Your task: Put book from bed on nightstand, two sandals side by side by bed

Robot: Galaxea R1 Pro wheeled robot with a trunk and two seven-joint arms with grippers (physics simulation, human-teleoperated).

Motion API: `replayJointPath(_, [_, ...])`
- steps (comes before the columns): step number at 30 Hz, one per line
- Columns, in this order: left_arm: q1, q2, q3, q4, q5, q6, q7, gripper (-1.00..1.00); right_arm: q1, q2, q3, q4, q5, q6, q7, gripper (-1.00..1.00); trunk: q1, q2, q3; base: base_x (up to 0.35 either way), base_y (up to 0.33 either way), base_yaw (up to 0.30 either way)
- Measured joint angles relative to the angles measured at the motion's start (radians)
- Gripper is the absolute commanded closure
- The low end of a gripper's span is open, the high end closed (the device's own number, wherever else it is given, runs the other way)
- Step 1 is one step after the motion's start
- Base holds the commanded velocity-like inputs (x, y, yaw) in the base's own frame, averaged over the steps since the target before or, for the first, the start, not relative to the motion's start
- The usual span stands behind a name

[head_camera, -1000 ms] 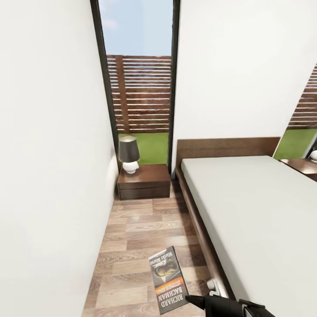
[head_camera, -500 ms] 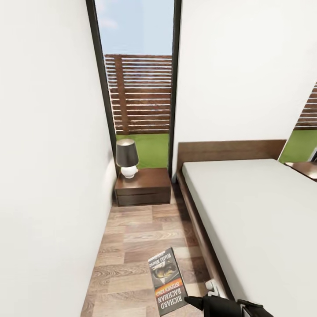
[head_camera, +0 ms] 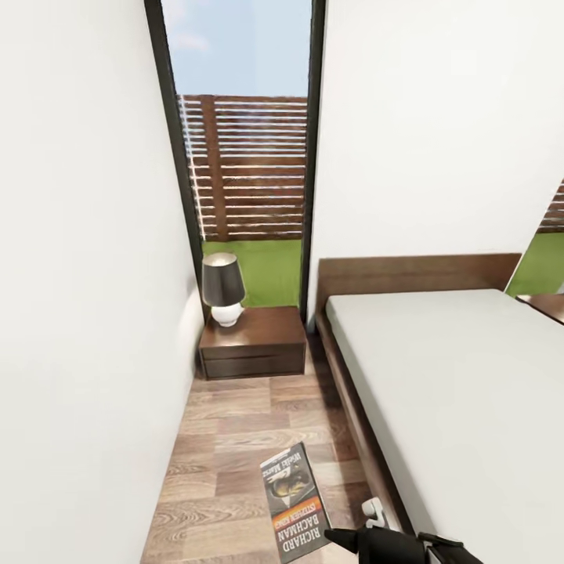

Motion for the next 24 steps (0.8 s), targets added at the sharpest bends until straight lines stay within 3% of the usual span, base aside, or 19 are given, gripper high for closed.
replayJointPath(14, [-0.141,0.004,0.0,0.0,-0.004,-0.002,0.0,-1.0,0.0,0.002,0.006,0.0,0.0,0.0,-0.001,1.0,0.0,0.0,0.0,0.271,0.0,0.0])
replayJointPath(24, [-0.169,0.004,-0.004,0.002,-0.004,-0.03,0.001,-1.0,-0.001,0.007,0.006,-0.003,-0.003,0.001,0.011,1.0,0.0,0.0,0.0,0.253,0.0,0.0])
